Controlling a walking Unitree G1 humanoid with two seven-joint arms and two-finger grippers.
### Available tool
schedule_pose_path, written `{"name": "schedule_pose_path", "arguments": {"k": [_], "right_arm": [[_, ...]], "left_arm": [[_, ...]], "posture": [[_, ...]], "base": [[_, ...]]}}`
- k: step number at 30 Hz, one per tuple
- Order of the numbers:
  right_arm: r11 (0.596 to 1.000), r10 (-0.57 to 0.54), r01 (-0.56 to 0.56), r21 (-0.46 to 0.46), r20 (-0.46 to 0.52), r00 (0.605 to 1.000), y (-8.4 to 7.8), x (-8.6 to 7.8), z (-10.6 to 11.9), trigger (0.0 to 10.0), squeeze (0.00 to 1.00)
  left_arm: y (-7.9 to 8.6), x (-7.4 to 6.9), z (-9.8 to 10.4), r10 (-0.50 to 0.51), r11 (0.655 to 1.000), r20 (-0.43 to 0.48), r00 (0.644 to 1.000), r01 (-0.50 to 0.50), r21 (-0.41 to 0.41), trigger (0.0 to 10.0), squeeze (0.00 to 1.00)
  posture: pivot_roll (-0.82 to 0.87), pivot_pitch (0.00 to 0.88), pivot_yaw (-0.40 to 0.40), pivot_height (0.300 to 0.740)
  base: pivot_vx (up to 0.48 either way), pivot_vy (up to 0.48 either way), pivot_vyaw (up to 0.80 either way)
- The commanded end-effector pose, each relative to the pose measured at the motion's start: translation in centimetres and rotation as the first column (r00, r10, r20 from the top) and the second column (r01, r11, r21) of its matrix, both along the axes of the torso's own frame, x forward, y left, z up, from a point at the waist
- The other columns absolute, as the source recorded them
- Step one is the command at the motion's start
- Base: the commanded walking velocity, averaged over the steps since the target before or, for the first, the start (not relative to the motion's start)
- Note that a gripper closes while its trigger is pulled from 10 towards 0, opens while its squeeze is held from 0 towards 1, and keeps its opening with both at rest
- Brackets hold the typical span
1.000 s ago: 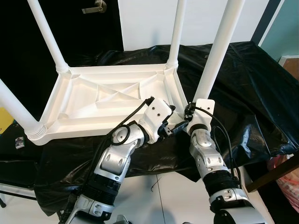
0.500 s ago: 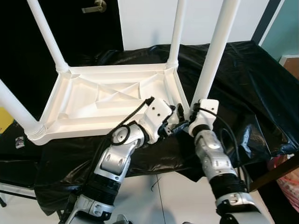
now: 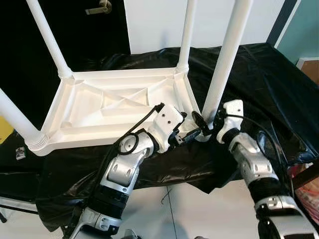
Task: Building children table
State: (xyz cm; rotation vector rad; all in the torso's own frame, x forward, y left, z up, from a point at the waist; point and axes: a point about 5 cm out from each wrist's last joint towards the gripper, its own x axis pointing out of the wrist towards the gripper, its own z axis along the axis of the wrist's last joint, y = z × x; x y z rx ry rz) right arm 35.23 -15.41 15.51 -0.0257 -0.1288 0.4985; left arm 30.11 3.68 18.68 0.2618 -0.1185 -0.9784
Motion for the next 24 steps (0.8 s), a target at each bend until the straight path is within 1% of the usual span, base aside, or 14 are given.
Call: {"name": "schedule_pose_path", "arguments": {"k": [1, 2, 3, 7, 8, 9, 16, 20, 21, 22, 23, 24], "right_arm": [[0.999, 0.043, -0.043, -0.032, -0.015, 0.999, 0.2, 0.1, -0.4, 10.0, 0.00], [0.999, 0.043, -0.043, -0.032, -0.015, 0.999, 0.2, 0.1, -0.4, 10.0, 0.00], [0.994, 0.081, -0.082, -0.075, -0.022, 0.996, 0.4, 0.4, -0.5, 10.0, 0.00], [0.992, 0.092, -0.094, -0.085, -0.025, 0.995, 0.4, 0.5, -0.5, 10.0, 0.00], [0.991, 0.100, -0.102, -0.092, -0.032, 0.995, 0.4, 0.6, -0.6, 2.0, 0.00], [0.990, 0.104, -0.107, -0.097, -0.041, 0.994, 0.2, 0.6, -0.8, 0.0, 0.00], [0.988, 0.103, -0.112, -0.107, -0.082, 0.991, -0.6, 0.4, -2.0, 0.0, 0.00], [0.989, 0.090, -0.100, -0.110, -0.094, 0.992, -0.7, 0.4, -2.3, 0.0, 0.00], [0.991, 0.078, -0.088, -0.100, -0.102, 0.992, -0.8, 0.4, -2.5, 3.8, 0.00], [0.991, 0.078, -0.088, -0.100, -0.102, 0.992, -0.8, 0.4, -2.5, 3.8, 0.00], [0.995, 0.053, -0.062, -0.076, -0.114, 0.992, -0.9, 0.4, -2.6, 10.0, 0.00], [0.997, 0.037, -0.045, -0.058, -0.121, 0.992, -1.0, 0.5, -2.6, 10.0, 0.00]], "left_arm": [[0.1, 0.4, 0.1, 0.052, 0.999, 0.014, 0.999, -0.052, -0.001, 10.0, 0.00], [0.1, 0.4, 0.1, 0.052, 0.999, 0.014, 0.999, -0.052, -0.001, 10.0, 0.00], [0.1, 0.4, 0.1, 0.053, 0.999, 0.017, 0.998, -0.053, -0.001, 10.0, 0.00], [0.1, 0.4, 0.2, 0.055, 0.999, 0.018, 0.998, -0.055, -0.001, 10.0, 0.00], [0.2, 0.4, 0.2, 0.058, 0.998, 0.018, 0.998, -0.058, -0.002, 10.0, 0.00], [0.2, 0.4, 0.2, 0.061, 0.998, 0.019, 0.998, -0.061, -0.003, 10.0, 0.00], [0.6, 0.2, 0.1, 0.076, 0.997, 0.015, 0.997, -0.076, -0.004, 10.0, 0.00], [0.6, 0.2, 0.1, 0.076, 0.997, 0.014, 0.997, -0.076, -0.003, 10.0, 0.00], [0.6, 0.2, 0.0, 0.075, 0.997, 0.014, 0.997, -0.075, -0.003, 10.0, 0.00], [0.6, 0.2, 0.0, 0.075, 0.997, 0.014, 0.997, -0.075, -0.003, 10.0, 0.00], [0.6, 0.2, 0.0, 0.074, 0.997, 0.013, 0.997, -0.074, -0.003, 10.0, 0.00], [0.6, 0.2, 0.0, 0.073, 0.997, 0.013, 0.997, -0.073, -0.003, 10.0, 0.00]], "posture": [[-0.03, 0.047, 0.008, 0.740], [-0.03, 0.047, 0.008, 0.740], [-0.02, 0.047, 0.003, 0.740], [-0.02, 0.047, 0.003, 0.740], [-0.02, 0.048, -0.001, 0.740], [-0.01, 0.049, -0.006, 0.740], [-0.01, 0.051, -0.007, 0.740], [-0.01, 0.051, -0.005, 0.740], [-0.01, 0.051, -0.004, 0.740], [-0.01, 0.051, -0.004, 0.740], [-0.01, 0.052, 0.000, 0.740], [-0.01, 0.052, 0.000, 0.740]], "base": [[0.000, 0.000, 0.00], [0.000, 0.000, 0.00], [0.000, 0.000, 0.00], [0.000, 0.000, 0.00], [0.000, 0.000, 0.00], [0.000, 0.000, 0.00], [0.000, 0.000, 0.00], [0.000, 0.000, 0.00], [0.000, 0.000, 0.00], [0.000, 0.000, 0.00], [0.000, 0.000, 0.00], [0.000, 0.000, 0.00]]}}
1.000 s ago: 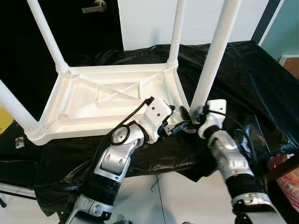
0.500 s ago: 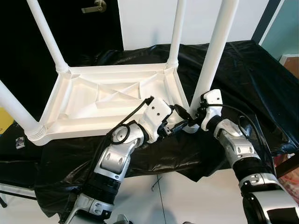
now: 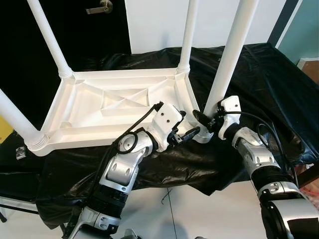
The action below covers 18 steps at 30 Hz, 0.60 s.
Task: Building children table
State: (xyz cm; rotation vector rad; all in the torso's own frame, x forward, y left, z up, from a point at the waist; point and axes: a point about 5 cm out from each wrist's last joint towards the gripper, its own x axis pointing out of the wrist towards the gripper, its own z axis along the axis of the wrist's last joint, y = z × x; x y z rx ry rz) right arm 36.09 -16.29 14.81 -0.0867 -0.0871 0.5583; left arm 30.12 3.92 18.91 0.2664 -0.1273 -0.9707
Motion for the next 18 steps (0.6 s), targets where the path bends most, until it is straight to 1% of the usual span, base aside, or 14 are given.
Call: {"name": "schedule_pose_path", "arguments": {"k": [1, 3, 4, 6, 7, 9, 10, 11, 12, 13, 14, 15, 17, 18], "right_arm": [[1.000, -0.017, 0.018, 0.008, -0.095, 0.995, -0.1, -0.4, -1.9, 10.0, 0.00], [0.995, -0.088, 0.092, 0.031, -0.107, 0.990, -0.1, -0.3, -2.0, 10.0, 0.00], [0.995, -0.088, 0.092, 0.031, -0.107, 0.990, -0.1, -0.3, -2.0, 10.0, 0.00], [0.985, -0.162, 0.167, 0.035, -0.122, 0.979, 0.0, -0.3, -2.2, 10.0, 0.00], [0.985, -0.162, 0.167, 0.035, -0.122, 0.979, 0.0, -0.3, -2.2, 10.0, 0.00], [0.968, -0.226, 0.239, 0.083, -0.144, 0.964, 1.1, -0.6, -2.7, 10.0, 0.00], [0.968, -0.226, 0.239, 0.083, -0.144, 0.964, 1.1, -0.6, -2.7, 10.0, 0.00], [0.959, -0.251, 0.267, 0.096, -0.153, 0.956, 1.4, -0.7, -2.9, 10.0, 0.00], [0.938, -0.305, 0.328, 0.111, -0.183, 0.935, 1.7, -0.7, -3.3, 10.0, 0.00], [0.938, -0.305, 0.328, 0.111, -0.183, 0.935, 1.7, -0.7, -3.3, 10.0, 0.00], [0.899, -0.401, 0.428, 0.098, -0.211, 0.892, 2.2, -0.9, -3.8, 10.0, 0.00], [0.899, -0.401, 0.428, 0.098, -0.211, 0.892, 2.2, -0.9, -3.8, 10.0, 0.00], [0.849, -0.487, 0.519, 0.105, -0.227, 0.843, 3.0, -1.2, -4.2, 10.0, 0.00], [0.849, -0.487, 0.519, 0.105, -0.227, 0.843, 3.0, -1.2, -4.2, 10.0, 0.00]], "left_arm": [[0.3, 0.1, -0.2, 0.066, 0.998, 0.002, 0.998, -0.066, -0.002, 10.0, 0.00], [0.3, 0.1, -0.2, 0.063, 0.998, 0.001, 0.998, -0.063, -0.002, 10.0, 0.00], [0.3, 0.1, -0.2, 0.063, 0.998, 0.001, 0.998, -0.063, -0.002, 10.0, 0.00], [0.2, 0.1, -0.3, 0.062, 0.998, -0.002, 0.998, -0.062, -0.002, 10.0, 0.00], [0.2, 0.1, -0.3, 0.062, 0.998, -0.002, 0.998, -0.062, -0.002, 10.0, 0.00], [0.1, 0.0, -0.4, 0.061, 0.998, -0.007, 0.998, -0.061, -0.001, 10.0, 0.00], [0.1, 0.0, -0.4, 0.061, 0.998, -0.007, 0.998, -0.061, -0.001, 10.0, 0.00], [0.1, 0.0, -0.4, 0.061, 0.998, -0.008, 0.998, -0.061, -0.001, 10.0, 0.00], [0.1, 0.0, -0.5, 0.060, 0.998, -0.009, 0.998, -0.060, -0.001, 10.0, 0.00], [0.1, 0.0, -0.5, 0.060, 0.998, -0.009, 0.998, -0.060, -0.001, 10.0, 0.00], [0.1, -0.1, -0.5, 0.060, 0.998, -0.011, 0.998, -0.060, -0.002, 10.0, 0.00], [0.1, -0.1, -0.5, 0.060, 0.998, -0.011, 0.998, -0.060, -0.002, 10.0, 0.00], [0.1, 0.0, -0.6, 0.061, 0.998, -0.013, 0.998, -0.061, -0.003, 10.0, 0.00], [0.1, 0.0, -0.6, 0.061, 0.998, -0.013, 0.998, -0.061, -0.003, 10.0, 0.00]], "posture": [[-0.01, 0.052, 0.000, 0.740], [-0.02, 0.056, 0.000, 0.740], [-0.02, 0.056, 0.000, 0.740], [-0.02, 0.056, 0.001, 0.740], [-0.02, 0.056, 0.001, 0.740], [-0.02, 0.056, 0.002, 0.740], [-0.02, 0.056, 0.002, 0.740], [-0.02, 0.056, 0.002, 0.740], [-0.02, 0.057, 0.001, 0.740], [-0.02, 0.057, 0.001, 0.740], [-0.02, 0.058, -0.002, 0.740], [-0.02, 0.058, -0.002, 0.740], [-0.02, 0.060, -0.003, 0.740], [-0.02, 0.060, -0.003, 0.740]], "base": [[0.000, 0.000, 0.00], [0.000, 0.000, 0.00], [0.000, 0.000, 0.00], [0.000, 0.000, 0.00], [0.000, 0.000, 0.00], [0.000, 0.000, 0.00], [0.000, 0.000, 0.00], [0.000, 0.000, 0.00], [0.000, 0.000, 0.00], [0.000, 0.000, 0.00], [0.000, 0.000, 0.00], [0.000, 0.000, 0.00], [0.000, 0.000, 0.00], [0.000, 0.000, 0.00]]}}
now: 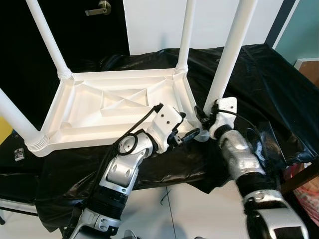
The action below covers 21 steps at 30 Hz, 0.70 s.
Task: Building children table
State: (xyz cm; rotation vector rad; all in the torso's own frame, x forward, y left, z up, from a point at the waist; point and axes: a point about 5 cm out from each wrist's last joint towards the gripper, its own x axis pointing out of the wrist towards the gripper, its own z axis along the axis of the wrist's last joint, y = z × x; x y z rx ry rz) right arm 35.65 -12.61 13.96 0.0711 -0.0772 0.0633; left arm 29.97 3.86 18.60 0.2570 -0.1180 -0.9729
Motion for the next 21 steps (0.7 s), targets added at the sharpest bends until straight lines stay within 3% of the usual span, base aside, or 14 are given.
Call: {"name": "schedule_pose_path", "arguments": {"k": [1, 5, 13, 21], "right_arm": [[0.990, -0.130, 0.136, 0.027, -0.161, 0.978, -0.2, -1.1, -3.4, 10.0, 0.00], [0.990, -0.120, 0.130, 0.052, -0.162, 0.979, 1.2, -1.3, -3.2, 10.0, 0.00], [0.990, -0.132, 0.138, 0.028, -0.150, 0.980, 0.7, -1.3, -2.8, 10.0, 0.00], [0.992, -0.118, 0.123, 0.036, -0.124, 0.985, 1.6, -1.5, -2.3, 10.0, 0.00]], "left_arm": [[0.1, 0.1, -0.3, 0.062, 0.998, -0.002, 0.998, -0.062, -0.001, 10.0, 0.00], [-0.1, 0.1, -0.3, 0.061, 0.998, -0.006, 0.998, -0.062, -0.005, 10.0, 0.00], [-0.1, 0.0, -0.4, 0.061, 0.998, -0.008, 0.998, -0.061, -0.002, 10.0, 0.00], [-0.1, -0.1, -0.4, 0.060, 0.998, -0.005, 0.998, -0.060, -0.003, 10.0, 0.00]], "posture": [[-0.02, 0.062, -0.007, 0.740], [-0.02, 0.063, -0.009, 0.740], [-0.01, 0.060, -0.013, 0.740], [-0.02, 0.054, -0.015, 0.740]], "base": [[0.000, 0.000, 0.00], [0.000, 0.000, 0.00], [0.000, 0.000, 0.00], [0.000, 0.000, 0.00]]}}
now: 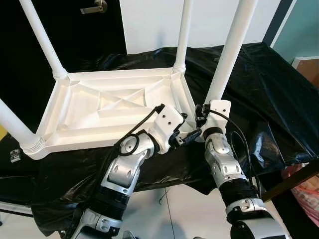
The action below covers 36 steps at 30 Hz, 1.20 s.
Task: Building children table
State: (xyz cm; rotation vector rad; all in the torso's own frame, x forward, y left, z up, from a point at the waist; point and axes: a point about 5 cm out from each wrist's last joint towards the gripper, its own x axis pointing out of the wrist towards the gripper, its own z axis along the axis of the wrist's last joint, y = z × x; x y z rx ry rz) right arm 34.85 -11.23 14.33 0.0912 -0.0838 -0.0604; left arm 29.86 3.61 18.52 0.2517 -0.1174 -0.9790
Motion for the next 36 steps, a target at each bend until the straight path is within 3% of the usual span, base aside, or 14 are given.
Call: {"name": "schedule_pose_path", "arguments": {"k": [1, 5, 6, 15, 16, 20, 21, 30, 33, 36], "right_arm": [[1.000, 0.005, -0.002, 0.026, -0.122, 0.993, 0.2, -0.7, -2.7, 10.0, 0.00], [1.000, 0.013, -0.011, 0.017, -0.100, 0.995, 0.1, -0.9, -2.4, 10.0, 0.00], [1.000, 0.018, -0.016, 0.020, -0.091, 0.996, -0.1, -0.9, -2.3, 10.0, 1.00], [0.995, 0.102, -0.102, 0.024, -0.027, 0.994, -1.4, -1.5, -1.7, 10.0, 1.00], [0.985, 0.173, -0.173, 0.023, -0.015, 0.985, -1.7, -1.7, -1.7, 10.0, 1.00], [0.973, 0.231, -0.231, 0.018, -0.009, 0.973, -2.3, -2.0, -1.7, 10.0, 1.00], [0.970, 0.244, -0.244, 0.019, -0.010, 0.970, -2.5, -2.0, -1.7, 10.0, 0.00], [0.906, 0.414, -0.413, -0.088, -0.016, 0.910, -4.7, -1.7, -1.0, 10.0, 0.00], [0.844, 0.514, -0.513, -0.155, -0.037, 0.857, -5.1, -1.3, -0.4, 10.0, 0.00], [0.816, 0.552, -0.551, -0.177, -0.049, 0.833, -4.9, -1.0, -0.2, 10.0, 0.00]], "left_arm": [[0.1, 0.1, -0.3, 0.066, 0.998, -0.002, 0.998, -0.066, 0.001, 10.0, 0.00], [0.1, 0.1, -0.3, 0.064, 0.998, -0.001, 0.998, -0.064, 0.000, 10.0, 0.00], [0.1, 0.1, -0.3, 0.064, 0.998, 0.000, 0.998, -0.064, 0.001, 10.0, 0.00], [0.0, 0.1, -0.3, 0.061, 0.998, 0.002, 0.998, -0.061, 0.000, 10.0, 0.00], [0.0, 0.1, -0.3, 0.061, 0.998, 0.002, 0.998, -0.061, -0.001, 10.0, 0.00], [0.0, 0.1, -0.3, 0.062, 0.998, 0.001, 0.998, -0.062, -0.001, 10.0, 0.00], [0.0, 0.1, -0.3, 0.063, 0.998, 0.000, 0.998, -0.063, 0.000, 10.0, 0.00], [0.1, 0.1, -0.3, 0.065, 0.998, -0.001, 0.998, -0.065, 0.000, 10.0, 0.00], [0.2, 0.2, -0.3, 0.066, 0.998, -0.001, 0.998, -0.066, 0.001, 10.0, 0.00], [0.3, 0.2, -0.3, 0.065, 0.998, -0.001, 0.998, -0.065, 0.003, 10.0, 0.00]], "posture": [[-0.02, 0.054, -0.015, 0.740], [-0.02, 0.053, -0.015, 0.740], [-0.02, 0.051, -0.014, 0.740], [-0.02, 0.048, -0.017, 0.740], [-0.02, 0.050, -0.019, 0.740], [-0.03, 0.052, -0.018, 0.740], [-0.03, 0.053, -0.018, 0.740], [-0.03, 0.060, -0.009, 0.740], [-0.03, 0.063, -0.003, 0.740], [-0.03, 0.064, -0.002, 0.740]], "base": [[0.000, 0.000, 0.00], [0.000, 0.000, 0.00], [0.000, 0.000, 0.00], [0.000, 0.000, 0.00], [0.000, 0.000, 0.00], [0.000, 0.000, 0.00], [0.000, 0.000, 0.00], [0.000, 0.000, 0.00], [0.000, 0.000, 0.00], [0.000, 0.000, 0.00]]}}
